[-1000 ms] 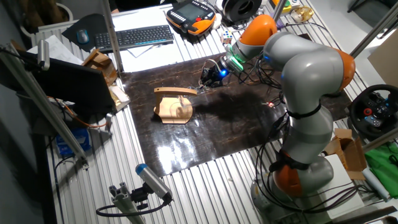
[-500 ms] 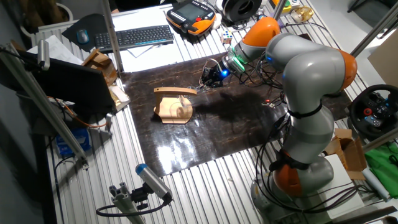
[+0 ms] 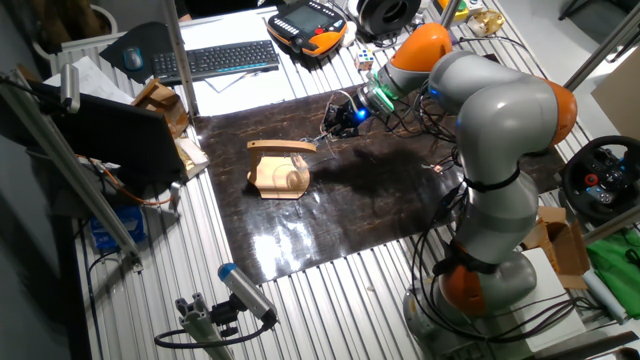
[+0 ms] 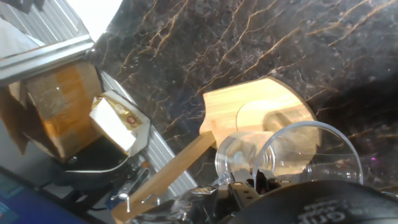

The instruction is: Take the cup off the cup rack

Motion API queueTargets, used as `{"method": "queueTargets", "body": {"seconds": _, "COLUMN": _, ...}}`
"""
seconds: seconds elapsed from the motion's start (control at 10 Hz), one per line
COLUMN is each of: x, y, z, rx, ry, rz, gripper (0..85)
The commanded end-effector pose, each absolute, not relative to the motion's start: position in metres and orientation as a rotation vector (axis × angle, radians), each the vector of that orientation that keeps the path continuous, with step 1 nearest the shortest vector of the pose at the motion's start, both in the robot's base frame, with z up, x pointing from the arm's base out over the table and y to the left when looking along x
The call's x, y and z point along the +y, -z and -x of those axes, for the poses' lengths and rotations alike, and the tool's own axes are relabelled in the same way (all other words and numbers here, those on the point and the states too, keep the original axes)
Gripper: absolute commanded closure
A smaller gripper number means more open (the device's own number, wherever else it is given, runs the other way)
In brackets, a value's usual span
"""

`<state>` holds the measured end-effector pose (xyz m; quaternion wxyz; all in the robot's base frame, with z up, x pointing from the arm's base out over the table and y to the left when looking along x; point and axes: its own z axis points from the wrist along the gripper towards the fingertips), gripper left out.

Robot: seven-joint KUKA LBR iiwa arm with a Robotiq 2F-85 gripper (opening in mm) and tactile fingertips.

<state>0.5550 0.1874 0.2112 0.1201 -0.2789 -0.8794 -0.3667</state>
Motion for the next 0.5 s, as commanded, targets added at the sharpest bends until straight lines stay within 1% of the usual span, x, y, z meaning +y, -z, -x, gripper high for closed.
{"method": "queueTargets", "body": {"seconds": 0.0, "x": 0.1881, "y": -0.2131, "z": -0.5545, "rx": -2.565, "ry": 1.078, "rz": 0.825, "gripper": 83.0}}
{"method": "queueTargets", "body": {"seconds": 0.4, "x": 0.1809, "y": -0.2206, "z": -0.5546, "rx": -2.56, "ry": 1.089, "rz": 0.828, "gripper": 83.0}}
